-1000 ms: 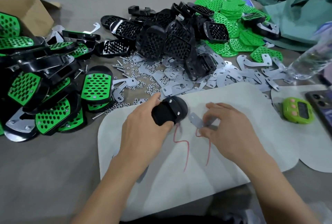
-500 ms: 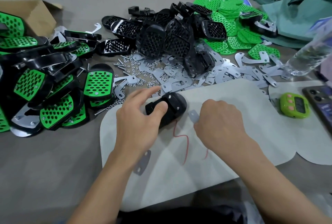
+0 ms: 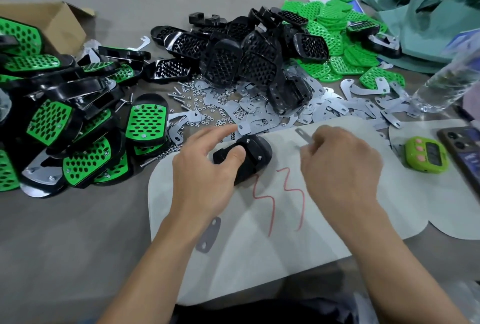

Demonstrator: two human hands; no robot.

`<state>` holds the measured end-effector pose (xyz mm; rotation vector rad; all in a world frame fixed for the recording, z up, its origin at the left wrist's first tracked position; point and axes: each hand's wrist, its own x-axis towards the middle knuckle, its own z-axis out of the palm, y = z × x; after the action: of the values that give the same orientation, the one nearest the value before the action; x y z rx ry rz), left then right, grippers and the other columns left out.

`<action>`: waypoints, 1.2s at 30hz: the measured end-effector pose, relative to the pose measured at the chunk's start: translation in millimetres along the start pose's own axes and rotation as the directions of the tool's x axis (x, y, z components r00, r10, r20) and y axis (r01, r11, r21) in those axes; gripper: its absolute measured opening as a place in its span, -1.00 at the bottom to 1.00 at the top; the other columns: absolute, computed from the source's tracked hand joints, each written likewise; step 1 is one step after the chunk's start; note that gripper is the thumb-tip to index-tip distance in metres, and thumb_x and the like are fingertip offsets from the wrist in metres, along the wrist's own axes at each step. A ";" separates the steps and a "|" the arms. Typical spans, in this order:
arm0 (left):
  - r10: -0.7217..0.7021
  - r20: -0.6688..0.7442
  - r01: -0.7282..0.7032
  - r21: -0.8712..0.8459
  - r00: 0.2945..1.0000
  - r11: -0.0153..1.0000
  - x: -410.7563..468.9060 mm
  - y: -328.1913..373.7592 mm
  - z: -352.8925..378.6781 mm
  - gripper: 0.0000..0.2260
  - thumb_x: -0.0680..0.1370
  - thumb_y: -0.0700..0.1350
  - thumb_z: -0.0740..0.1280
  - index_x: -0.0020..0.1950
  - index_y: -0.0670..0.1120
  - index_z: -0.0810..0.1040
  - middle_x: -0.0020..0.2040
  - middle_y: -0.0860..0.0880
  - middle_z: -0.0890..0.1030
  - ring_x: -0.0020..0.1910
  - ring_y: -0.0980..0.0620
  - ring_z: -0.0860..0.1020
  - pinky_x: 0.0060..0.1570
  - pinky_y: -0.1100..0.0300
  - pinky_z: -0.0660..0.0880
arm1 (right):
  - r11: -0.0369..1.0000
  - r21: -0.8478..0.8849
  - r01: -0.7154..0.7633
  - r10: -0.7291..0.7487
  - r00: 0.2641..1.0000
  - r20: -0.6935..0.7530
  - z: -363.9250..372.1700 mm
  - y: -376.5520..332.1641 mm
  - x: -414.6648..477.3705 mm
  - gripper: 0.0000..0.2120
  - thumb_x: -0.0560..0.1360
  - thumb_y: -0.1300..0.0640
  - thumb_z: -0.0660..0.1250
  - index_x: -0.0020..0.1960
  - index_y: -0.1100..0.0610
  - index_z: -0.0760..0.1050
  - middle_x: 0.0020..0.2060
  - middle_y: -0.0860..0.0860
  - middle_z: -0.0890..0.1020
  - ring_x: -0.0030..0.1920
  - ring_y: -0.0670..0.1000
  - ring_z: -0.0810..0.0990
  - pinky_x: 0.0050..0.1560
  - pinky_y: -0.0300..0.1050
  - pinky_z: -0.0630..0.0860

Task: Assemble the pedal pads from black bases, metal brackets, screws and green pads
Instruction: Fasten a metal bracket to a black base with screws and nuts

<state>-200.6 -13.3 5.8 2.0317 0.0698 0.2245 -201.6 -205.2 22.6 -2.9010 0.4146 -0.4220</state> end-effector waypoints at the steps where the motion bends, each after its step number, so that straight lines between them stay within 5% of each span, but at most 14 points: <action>1: 0.005 0.011 -0.005 0.009 1.000 1.000 -0.5 2.1 1.6 -0.66 0.42 0.02 0.41 0.18 0.19 0.69 0.18 0.22 0.64 0.26 0.26 0.53 0.36 0.25 0.40 | 0.996 0.084 -0.036 0.040 0.998 -0.049 -1.0 2.9 3.2 -0.83 0.48 0.10 0.29 -0.28 0.07 0.42 -0.40 -0.03 0.40 -0.36 0.15 0.38 -0.37 -0.09 0.15; 3: 0.028 0.037 -0.029 0.046 0.999 0.999 -3.9 7.1 5.9 -0.66 0.42 0.03 0.41 0.18 0.19 0.68 0.16 0.24 0.64 0.23 0.29 0.54 0.30 0.41 0.36 | 0.924 0.347 -0.162 0.183 0.983 -0.029 -1.8 5.2 7.0 -0.82 0.40 0.05 0.29 -0.33 0.12 0.46 -0.49 -0.01 0.49 -0.37 0.08 0.48 -0.39 -0.13 0.28; 5: 0.027 0.061 -0.030 0.052 0.998 0.998 -7.9 10.8 10.5 -0.67 0.42 0.07 0.43 0.18 0.21 0.68 0.07 0.32 0.66 0.15 0.36 0.56 0.17 0.52 0.36 | 0.676 0.666 -0.315 0.247 0.949 0.198 -2.2 1.0 9.0 -0.82 0.32 0.04 0.30 -0.32 0.14 0.56 -0.53 -0.03 0.56 -0.42 0.00 0.56 -0.43 -0.22 0.36; 7: -0.020 0.083 0.023 -0.028 0.996 0.999 -8.9 12.2 13.7 -0.71 0.43 0.05 0.47 0.15 0.21 0.69 0.00 0.36 0.68 0.07 0.41 0.59 0.05 0.56 0.39 | 0.447 0.794 -0.412 0.114 0.906 0.407 -0.4 -5.1 7.2 -0.84 0.33 0.11 0.32 -0.30 0.16 0.63 -0.46 0.13 0.61 -0.44 0.01 0.53 -0.39 -0.12 0.45; 8: -0.058 0.107 0.071 -0.117 0.993 0.991 -7.6 11.3 14.2 -0.73 0.44 -0.02 0.50 0.13 0.19 0.70 -0.02 0.31 0.71 0.02 0.39 0.61 0.00 0.54 0.43 | 0.416 0.807 -0.420 0.023 0.892 0.452 0.6 -7.6 5.0 -0.86 0.38 0.14 0.35 -0.29 0.18 0.63 -0.39 0.25 0.62 -0.43 0.02 0.51 -0.31 -0.05 0.48; 10: -0.134 0.180 0.184 -0.303 0.975 0.935 -3.7 8.2 10.6 -0.71 0.47 -0.22 0.53 0.08 0.13 0.72 -0.12 0.13 0.75 -0.15 0.26 0.66 -0.14 0.45 0.51 | 0.431 0.809 -0.400 -0.087 0.874 0.478 1.4 -12.1 0.9 -0.84 0.47 0.15 0.40 -0.26 0.17 0.64 -0.29 0.36 0.59 -0.41 0.03 0.46 -0.25 0.05 0.44; 13: -0.183 0.197 0.244 -0.353 0.963 0.903 1.4 0.1 -0.2 -0.73 0.43 -0.29 0.55 -0.01 0.06 0.74 -0.21 -0.01 0.75 -0.31 0.18 0.61 -0.24 0.39 0.49 | 0.476 0.793 -0.379 -0.115 0.868 0.484 5.2 -16.4 0.4 -0.76 0.46 0.04 0.38 -0.23 0.22 0.61 -0.30 0.34 0.55 -0.40 0.03 0.36 -0.30 0.01 0.36; 16: -0.230 0.127 0.261 -0.373 0.965 0.890 3.2 -9.9 -9.9 -0.75 0.42 -0.31 0.56 -0.05 0.02 0.75 -0.20 -0.01 0.75 -0.30 0.18 0.64 -0.28 0.40 0.49 | 0.635 0.720 -0.280 -0.088 0.900 0.427 13.7 -21.4 3.1 -0.69 0.51 0.03 0.36 -0.32 0.20 0.53 -0.57 -0.03 0.44 -0.49 -0.08 0.30 -0.39 -0.20 0.29; 20: -0.260 0.016 0.256 -0.257 0.965 0.932 0.7 -19.2 -12.2 -0.70 0.40 -0.30 0.56 -0.15 0.15 0.74 -0.22 0.07 0.74 -0.23 0.15 0.70 -0.15 0.31 0.55 | 0.766 0.612 -0.197 -0.071 0.920 0.384 27.9 -25.8 8.3 -0.65 0.54 0.00 0.28 -0.28 0.24 0.40 -0.51 0.06 0.41 -0.45 -0.02 0.32 -0.39 -0.02 0.40; 24: -0.269 -0.029 0.263 -0.119 0.963 0.957 -4.3 -18.6 -7.1 -0.75 0.39 -0.19 0.57 -0.19 0.20 0.72 -0.29 0.18 0.71 -0.27 0.23 0.68 -0.24 0.45 0.49 | 0.830 0.530 -0.172 -0.076 0.908 0.413 35.8 -27.3 15.6 -0.65 0.52 -0.01 0.26 -0.30 0.23 0.37 -0.56 -0.02 0.34 -0.46 0.06 0.35 -0.38 0.21 0.60; 30: -0.288 -0.109 0.292 0.026 0.951 0.956 -3.6 -12.0 -8.9 -0.87 0.39 -0.06 0.57 -0.24 0.18 0.70 -0.34 0.30 0.66 -0.29 0.36 0.62 -0.27 0.37 0.46 | 0.921 0.387 -0.040 -0.118 0.919 0.376 39.7 -35.0 18.0 -0.61 0.52 -0.04 0.23 -0.42 0.14 0.35 -0.52 0.03 0.45 -0.34 0.21 0.49 -0.34 -0.01 0.40; 36: -0.291 -0.093 0.303 0.166 0.952 0.939 0.5 -12.1 -11.6 -0.85 0.38 -0.02 0.55 -0.31 0.23 0.67 -0.37 0.37 0.62 -0.29 0.37 0.60 -0.23 0.30 0.51 | 0.966 0.162 0.201 -0.245 0.912 0.328 37.0 -37.5 22.4 -0.61 0.59 -0.08 0.12 -0.29 0.13 0.41 -0.36 0.06 0.51 -0.26 0.21 0.50 -0.27 -0.04 0.31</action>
<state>-201.7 2.5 0.2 2.1591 0.4508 0.0976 -160.5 -171.4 1.4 -2.8251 -0.0007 0.0382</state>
